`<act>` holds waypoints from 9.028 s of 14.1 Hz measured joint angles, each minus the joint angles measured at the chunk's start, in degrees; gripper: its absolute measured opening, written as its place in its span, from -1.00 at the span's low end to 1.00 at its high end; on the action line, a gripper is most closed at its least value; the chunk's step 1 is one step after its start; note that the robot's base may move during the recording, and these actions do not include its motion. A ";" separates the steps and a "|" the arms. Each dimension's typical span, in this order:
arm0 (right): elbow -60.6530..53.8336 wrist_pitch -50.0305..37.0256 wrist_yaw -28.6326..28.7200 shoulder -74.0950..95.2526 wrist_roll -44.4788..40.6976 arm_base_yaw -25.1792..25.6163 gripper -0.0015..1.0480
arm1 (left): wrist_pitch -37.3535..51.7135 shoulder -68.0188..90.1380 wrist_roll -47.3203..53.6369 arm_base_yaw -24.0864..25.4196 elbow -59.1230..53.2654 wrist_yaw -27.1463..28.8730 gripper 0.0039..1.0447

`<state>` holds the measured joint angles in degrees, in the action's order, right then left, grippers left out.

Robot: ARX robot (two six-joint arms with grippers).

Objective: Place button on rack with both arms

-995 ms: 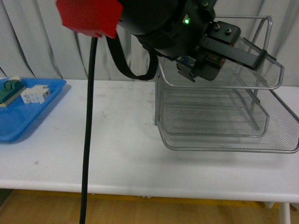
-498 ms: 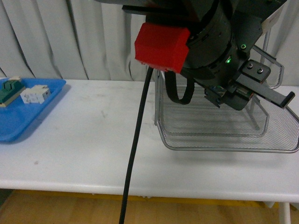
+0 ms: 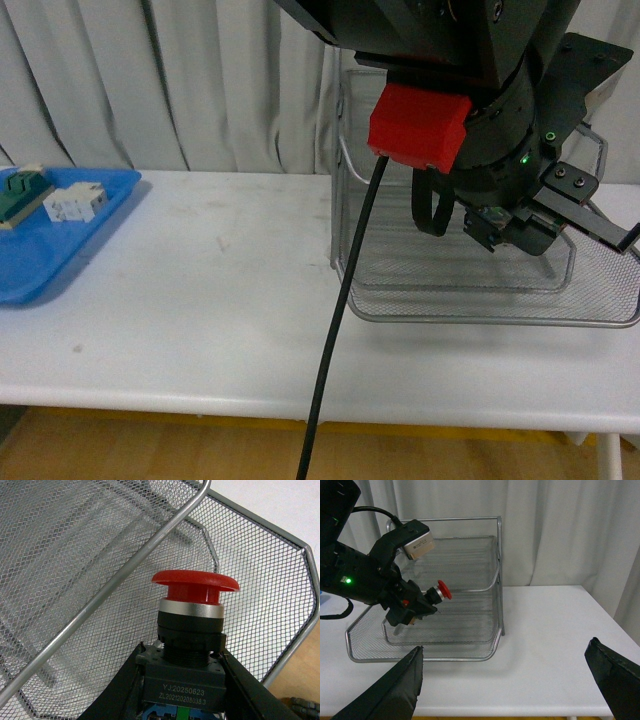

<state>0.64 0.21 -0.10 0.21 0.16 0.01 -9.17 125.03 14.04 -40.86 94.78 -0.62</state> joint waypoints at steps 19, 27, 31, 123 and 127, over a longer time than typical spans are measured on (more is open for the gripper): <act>0.00 0.00 0.02 0.00 0.00 0.00 0.87 | 19.52 -30.40 -5.27 3.76 -31.63 3.26 0.79; 0.00 0.00 0.07 0.00 0.00 0.00 0.87 | 47.67 -69.90 -13.68 26.10 -79.52 15.19 -0.96; 0.00 -0.02 0.07 0.00 0.00 0.00 0.87 | 45.35 -79.93 -13.84 31.93 -86.31 9.77 -0.97; 12.26 -40.26 0.57 55.80 0.79 0.07 -0.97 | 8.98 -124.54 -13.97 40.74 -94.27 0.63 0.88; 8.90 -30.03 0.17 40.63 0.20 0.00 -0.97 | 8.98 -124.54 -13.97 40.74 -94.27 0.63 0.88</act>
<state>9.54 -29.82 0.08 40.84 0.36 0.01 -0.19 0.49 0.08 -0.12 0.51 0.01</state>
